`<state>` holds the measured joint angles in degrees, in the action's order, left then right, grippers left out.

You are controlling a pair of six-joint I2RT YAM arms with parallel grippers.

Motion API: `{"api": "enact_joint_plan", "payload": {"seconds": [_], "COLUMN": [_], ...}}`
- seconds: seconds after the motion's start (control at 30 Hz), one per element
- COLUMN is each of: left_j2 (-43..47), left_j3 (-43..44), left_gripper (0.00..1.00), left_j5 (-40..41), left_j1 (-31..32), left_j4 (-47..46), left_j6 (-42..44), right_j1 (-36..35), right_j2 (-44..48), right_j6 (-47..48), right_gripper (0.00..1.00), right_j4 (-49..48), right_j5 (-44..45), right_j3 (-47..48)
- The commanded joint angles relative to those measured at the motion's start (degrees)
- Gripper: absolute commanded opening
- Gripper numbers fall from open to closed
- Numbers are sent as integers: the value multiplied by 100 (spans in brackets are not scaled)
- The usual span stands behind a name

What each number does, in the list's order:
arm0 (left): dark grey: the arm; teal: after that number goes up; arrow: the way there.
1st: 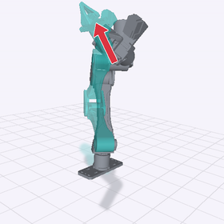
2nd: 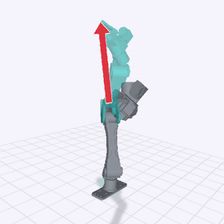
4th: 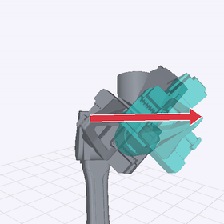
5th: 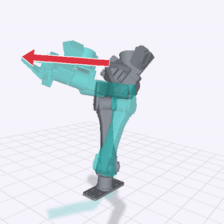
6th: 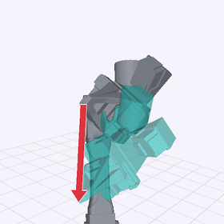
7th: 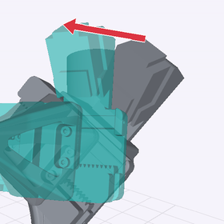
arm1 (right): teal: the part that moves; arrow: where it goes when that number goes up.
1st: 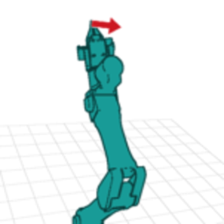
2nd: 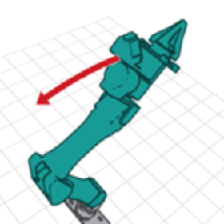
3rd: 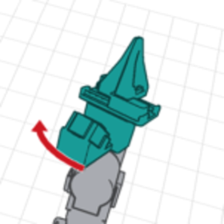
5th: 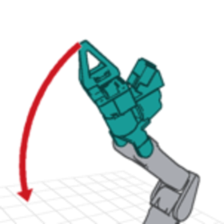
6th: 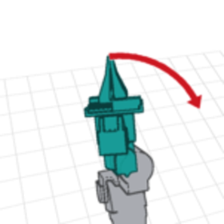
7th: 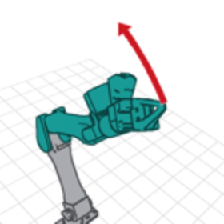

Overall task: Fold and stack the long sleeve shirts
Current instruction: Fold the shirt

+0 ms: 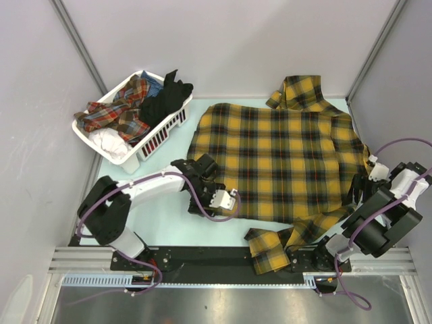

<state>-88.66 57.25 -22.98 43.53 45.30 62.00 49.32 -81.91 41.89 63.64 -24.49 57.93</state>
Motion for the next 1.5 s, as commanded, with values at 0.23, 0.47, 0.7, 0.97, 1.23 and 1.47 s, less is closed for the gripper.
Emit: {"api": "enact_joint_plan", "payload": {"seconds": [0.23,0.47,0.7,0.97,1.23,1.47], "left_j2": [-758,-872,-1162,-1241,-1197,-1136], "left_j3": [-294,-83,225,382,375,304], "left_gripper": [13,0,0,0,0,0], "left_j5": [988,989,1129,1112,1042,1015], "left_j1": [-327,-653,-951,-1057,-1074,-1066], "left_j4": [-505,-83,128,207,216,216], "left_j6": [76,67,-135,-144,-162,-162], "right_j1": [394,544,587,605,1079,1256], "right_j2": [-817,-1512,-2022,-2206,-1794,-1363], "right_j6": [-471,-971,-1139,-1078,53,435], "right_gripper": [85,82,78,66,56,41], "right_j4": [202,-447,-879,-809,-65,159], "right_j5": [33,-451,-495,-478,-1134,-1094], "right_j3": [490,377,254,210,77,62]}}
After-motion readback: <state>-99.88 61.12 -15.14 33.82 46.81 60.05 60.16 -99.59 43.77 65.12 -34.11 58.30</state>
